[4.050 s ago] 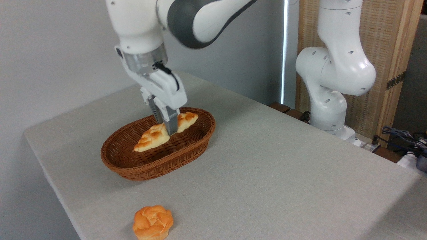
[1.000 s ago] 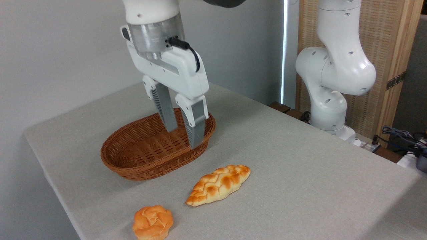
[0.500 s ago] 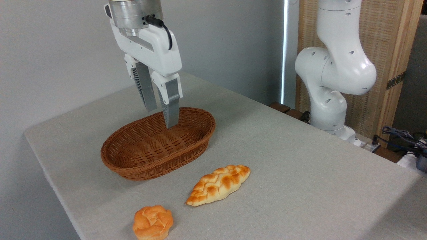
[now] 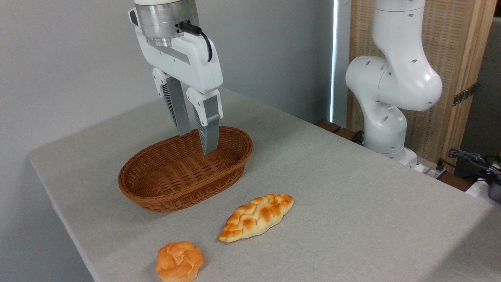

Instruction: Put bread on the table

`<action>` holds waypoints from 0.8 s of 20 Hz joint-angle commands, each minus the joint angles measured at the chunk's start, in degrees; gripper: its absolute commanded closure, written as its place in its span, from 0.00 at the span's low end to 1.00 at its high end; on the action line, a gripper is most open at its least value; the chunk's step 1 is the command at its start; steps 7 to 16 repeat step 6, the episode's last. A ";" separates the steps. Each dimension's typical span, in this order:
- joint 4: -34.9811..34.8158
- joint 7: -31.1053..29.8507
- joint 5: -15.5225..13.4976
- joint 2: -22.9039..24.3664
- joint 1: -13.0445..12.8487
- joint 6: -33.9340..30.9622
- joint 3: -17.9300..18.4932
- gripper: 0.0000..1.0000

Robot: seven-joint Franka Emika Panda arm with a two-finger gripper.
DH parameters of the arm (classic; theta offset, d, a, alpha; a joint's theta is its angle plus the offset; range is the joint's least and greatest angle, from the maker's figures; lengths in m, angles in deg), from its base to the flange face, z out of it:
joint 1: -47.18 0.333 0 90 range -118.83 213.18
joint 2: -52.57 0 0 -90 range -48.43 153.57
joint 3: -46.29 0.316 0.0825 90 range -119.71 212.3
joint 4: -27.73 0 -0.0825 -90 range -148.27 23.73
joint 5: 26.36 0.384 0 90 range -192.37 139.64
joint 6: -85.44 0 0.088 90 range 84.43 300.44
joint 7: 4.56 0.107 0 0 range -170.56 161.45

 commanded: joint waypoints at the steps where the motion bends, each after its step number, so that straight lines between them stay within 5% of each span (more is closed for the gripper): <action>1: -2.07 0.43 0.50 1.75 0.38 1.39 0.27 0.00; 16: -2.17 0.61 0.50 1.75 0.38 1.13 0.36 0.00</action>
